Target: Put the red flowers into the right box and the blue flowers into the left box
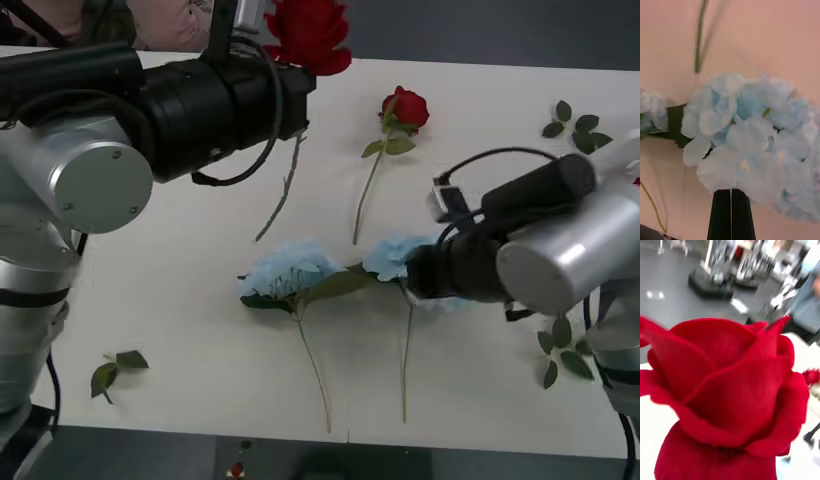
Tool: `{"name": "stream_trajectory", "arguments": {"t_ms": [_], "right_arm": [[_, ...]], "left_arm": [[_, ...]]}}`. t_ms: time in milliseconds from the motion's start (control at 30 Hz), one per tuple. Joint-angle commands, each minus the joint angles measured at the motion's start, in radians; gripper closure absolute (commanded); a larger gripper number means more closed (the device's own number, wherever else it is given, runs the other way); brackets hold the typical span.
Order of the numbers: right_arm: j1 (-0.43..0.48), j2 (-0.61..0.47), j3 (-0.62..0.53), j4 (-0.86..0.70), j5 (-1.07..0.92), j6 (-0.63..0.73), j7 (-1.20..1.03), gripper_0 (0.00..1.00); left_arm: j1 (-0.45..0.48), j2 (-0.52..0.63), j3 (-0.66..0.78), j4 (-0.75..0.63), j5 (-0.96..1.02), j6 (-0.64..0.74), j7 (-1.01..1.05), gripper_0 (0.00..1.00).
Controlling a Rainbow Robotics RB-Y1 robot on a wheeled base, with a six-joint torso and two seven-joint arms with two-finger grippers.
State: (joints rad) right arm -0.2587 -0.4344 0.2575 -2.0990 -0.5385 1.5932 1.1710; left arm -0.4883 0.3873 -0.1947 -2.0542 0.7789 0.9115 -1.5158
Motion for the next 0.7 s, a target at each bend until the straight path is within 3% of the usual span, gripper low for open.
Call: {"name": "stream_trajectory", "arguments": {"t_ms": [33,200,267,300,333,367,400,700], "right_arm": [[0.000,-0.012,-0.138,-0.058,-0.095,0.001,0.237,1.00],[0.006,0.020,-0.310,-0.058,-0.232,0.001,0.556,1.00],[0.009,0.029,-0.362,-0.056,-0.284,0.001,0.641,0.91],[0.009,0.033,-0.403,-0.052,-0.339,0.001,0.702,0.57],[0.009,0.033,-0.420,-0.050,-0.363,0.001,0.725,0.42],[0.010,0.033,-0.451,-0.044,-0.406,0.001,0.773,0.14],[0.012,0.033,-0.472,-0.041,-0.439,-0.001,0.812,0.00],[0.019,0.033,-0.639,0.119,-0.805,0.002,1.142,0.00]], "left_arm": [[-0.013,-0.068,0.001,-0.038,-0.003,-0.066,0.026,1.00],[-0.021,-0.139,-0.002,-0.041,0.010,-0.120,0.028,1.00],[-0.033,-0.163,-0.006,-0.034,0.002,-0.120,0.028,1.00],[-0.050,-0.183,-0.014,-0.021,-0.003,-0.120,0.031,1.00],[-0.058,-0.193,-0.015,-0.014,-0.003,-0.120,0.032,1.00],[-0.072,-0.209,-0.017,0.003,-0.003,-0.120,0.036,1.00],[-0.082,-0.222,-0.017,0.014,0.002,-0.122,0.037,1.00],[-0.124,-0.346,-0.052,0.141,0.039,-0.258,0.060,1.00]]}}
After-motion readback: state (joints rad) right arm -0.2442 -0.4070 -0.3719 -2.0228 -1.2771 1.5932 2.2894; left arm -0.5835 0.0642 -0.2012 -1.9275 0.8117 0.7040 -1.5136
